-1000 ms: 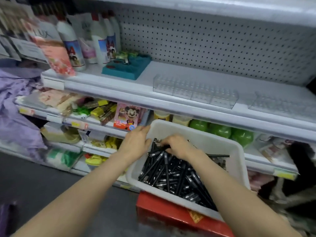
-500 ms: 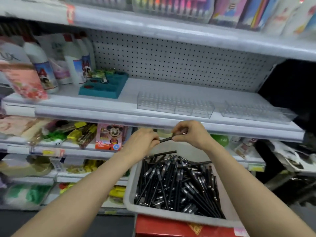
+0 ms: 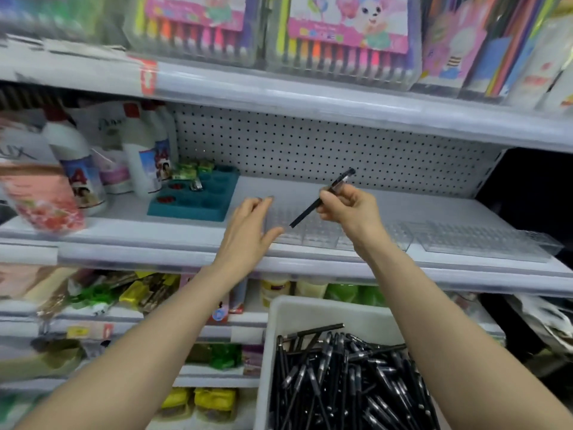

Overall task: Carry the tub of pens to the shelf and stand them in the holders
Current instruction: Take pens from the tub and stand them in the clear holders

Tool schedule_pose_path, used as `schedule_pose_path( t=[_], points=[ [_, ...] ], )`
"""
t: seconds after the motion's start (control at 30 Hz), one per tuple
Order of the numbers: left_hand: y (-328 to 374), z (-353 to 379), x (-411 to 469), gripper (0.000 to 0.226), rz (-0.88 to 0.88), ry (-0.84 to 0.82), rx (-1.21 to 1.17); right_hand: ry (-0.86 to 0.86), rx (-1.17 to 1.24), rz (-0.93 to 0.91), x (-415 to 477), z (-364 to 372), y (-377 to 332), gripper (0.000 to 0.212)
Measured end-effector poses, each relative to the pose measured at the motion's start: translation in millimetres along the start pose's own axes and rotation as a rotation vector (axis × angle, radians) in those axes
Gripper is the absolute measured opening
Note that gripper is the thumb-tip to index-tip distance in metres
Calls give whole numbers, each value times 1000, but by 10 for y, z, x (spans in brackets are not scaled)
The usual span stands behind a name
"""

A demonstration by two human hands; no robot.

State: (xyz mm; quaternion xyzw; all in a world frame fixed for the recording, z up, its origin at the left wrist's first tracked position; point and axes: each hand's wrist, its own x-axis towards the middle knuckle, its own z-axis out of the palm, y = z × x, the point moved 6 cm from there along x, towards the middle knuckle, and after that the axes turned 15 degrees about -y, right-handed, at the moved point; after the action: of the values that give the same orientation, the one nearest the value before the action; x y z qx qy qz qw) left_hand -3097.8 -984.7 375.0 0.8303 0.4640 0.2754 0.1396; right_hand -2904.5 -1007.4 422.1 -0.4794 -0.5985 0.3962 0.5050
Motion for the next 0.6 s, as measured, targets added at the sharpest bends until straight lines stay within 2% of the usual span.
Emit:
schedule_pose_path(
  t=[0.17, 0.27, 0.4, 0.6],
  points=[
    [-449, 120, 386, 88, -184, -238, -125, 70, -205, -28, 472, 181, -102, 7],
    [-538, 255, 451, 76, -174, -312, -185, 64, -296, -20, 636, 351, -14, 7],
    [-569, 293, 427, 60, -108, -297, -280, 57, -453, 1, 743, 478, 106, 13],
    [-540, 267, 395, 57, -81, -227, -220, -54, -702, 30, 762, 696, 293, 14]
  ],
)
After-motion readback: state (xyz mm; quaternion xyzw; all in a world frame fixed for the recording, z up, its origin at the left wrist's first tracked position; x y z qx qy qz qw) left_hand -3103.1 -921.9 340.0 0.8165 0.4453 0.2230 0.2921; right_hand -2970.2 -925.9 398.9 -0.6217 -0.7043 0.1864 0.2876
